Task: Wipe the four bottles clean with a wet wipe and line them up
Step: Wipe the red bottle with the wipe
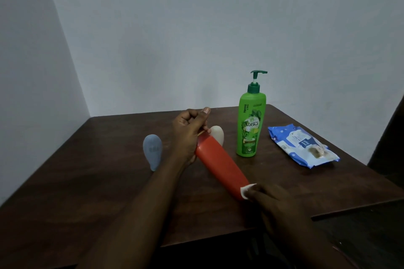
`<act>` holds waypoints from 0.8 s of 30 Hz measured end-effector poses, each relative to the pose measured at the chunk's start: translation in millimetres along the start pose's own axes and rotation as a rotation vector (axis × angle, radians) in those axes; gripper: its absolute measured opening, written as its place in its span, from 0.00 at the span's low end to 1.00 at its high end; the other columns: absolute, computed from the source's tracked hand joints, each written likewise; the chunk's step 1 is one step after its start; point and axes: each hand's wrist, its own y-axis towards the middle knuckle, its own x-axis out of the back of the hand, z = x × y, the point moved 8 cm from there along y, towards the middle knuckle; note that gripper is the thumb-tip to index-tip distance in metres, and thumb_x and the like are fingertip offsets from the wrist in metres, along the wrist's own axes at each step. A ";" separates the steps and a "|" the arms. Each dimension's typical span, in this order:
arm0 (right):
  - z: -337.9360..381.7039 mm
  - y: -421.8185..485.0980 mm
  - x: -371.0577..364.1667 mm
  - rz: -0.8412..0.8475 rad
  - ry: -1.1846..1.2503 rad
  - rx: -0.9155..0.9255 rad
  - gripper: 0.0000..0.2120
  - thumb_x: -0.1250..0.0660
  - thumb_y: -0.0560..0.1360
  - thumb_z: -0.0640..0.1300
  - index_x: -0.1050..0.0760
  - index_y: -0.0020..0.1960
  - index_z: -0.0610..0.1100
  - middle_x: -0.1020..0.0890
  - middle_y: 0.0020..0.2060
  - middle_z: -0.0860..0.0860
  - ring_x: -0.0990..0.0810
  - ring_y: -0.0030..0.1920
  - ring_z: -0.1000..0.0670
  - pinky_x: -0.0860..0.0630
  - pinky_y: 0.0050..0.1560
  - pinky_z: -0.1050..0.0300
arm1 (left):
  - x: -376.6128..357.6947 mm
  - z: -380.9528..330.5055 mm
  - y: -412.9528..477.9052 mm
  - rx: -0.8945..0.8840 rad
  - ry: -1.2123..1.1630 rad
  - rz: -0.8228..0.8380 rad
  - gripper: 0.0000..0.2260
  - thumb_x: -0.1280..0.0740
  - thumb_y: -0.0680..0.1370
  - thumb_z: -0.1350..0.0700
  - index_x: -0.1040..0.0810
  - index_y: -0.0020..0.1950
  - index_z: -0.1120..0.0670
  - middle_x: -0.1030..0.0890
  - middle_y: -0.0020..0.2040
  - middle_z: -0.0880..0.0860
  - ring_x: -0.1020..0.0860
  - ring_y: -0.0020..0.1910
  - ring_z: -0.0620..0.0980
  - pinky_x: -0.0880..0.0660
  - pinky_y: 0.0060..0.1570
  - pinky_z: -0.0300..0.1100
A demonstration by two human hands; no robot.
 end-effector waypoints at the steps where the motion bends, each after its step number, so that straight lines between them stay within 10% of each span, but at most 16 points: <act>1: -0.2 1.5 -0.4 0.017 0.002 -0.005 0.16 0.37 0.72 0.43 0.16 0.55 0.46 0.16 0.49 0.51 0.17 0.47 0.52 0.25 0.50 0.65 | 1.1 0.5 -0.6 0.003 0.000 -0.005 0.12 0.26 0.79 0.59 0.23 0.37 0.56 0.24 0.30 0.56 0.26 0.29 0.53 0.22 0.35 0.43; 7: 10.6 65.8 -7.0 -0.031 0.090 -0.031 0.13 0.36 0.74 0.42 0.18 0.55 0.49 0.17 0.50 0.51 0.19 0.48 0.48 0.22 0.47 0.58 | 2.1 1.1 0.0 -0.013 0.018 -0.019 0.14 0.26 0.79 0.59 0.22 0.35 0.54 0.24 0.30 0.56 0.27 0.30 0.54 0.24 0.39 0.46; 13: 7.3 121.5 -6.9 -0.019 0.207 0.011 0.11 0.34 0.76 0.37 0.16 0.54 0.46 0.16 0.51 0.51 0.20 0.52 0.53 0.34 0.51 0.75 | 5.6 2.3 0.9 -0.023 0.035 -0.024 0.11 0.26 0.79 0.59 0.23 0.38 0.57 0.25 0.30 0.57 0.26 0.31 0.56 0.24 0.39 0.48; 18: -7.7 61.3 -4.1 0.047 0.221 0.055 0.16 0.40 0.74 0.41 0.18 0.57 0.48 0.17 0.57 0.53 0.19 0.56 0.52 0.21 0.56 0.55 | 9.0 6.7 6.2 -0.006 0.055 -0.043 0.12 0.24 0.78 0.58 0.23 0.38 0.57 0.24 0.31 0.57 0.25 0.30 0.54 0.22 0.41 0.50; 24: -22.3 5.4 1.7 0.116 0.221 0.006 0.17 0.38 0.74 0.41 0.20 0.60 0.51 0.17 0.55 0.56 0.27 0.58 0.69 0.33 0.60 0.78 | 6.7 2.3 3.8 -0.024 0.031 -0.031 0.13 0.25 0.78 0.58 0.21 0.35 0.54 0.24 0.30 0.56 0.25 0.30 0.54 0.22 0.39 0.47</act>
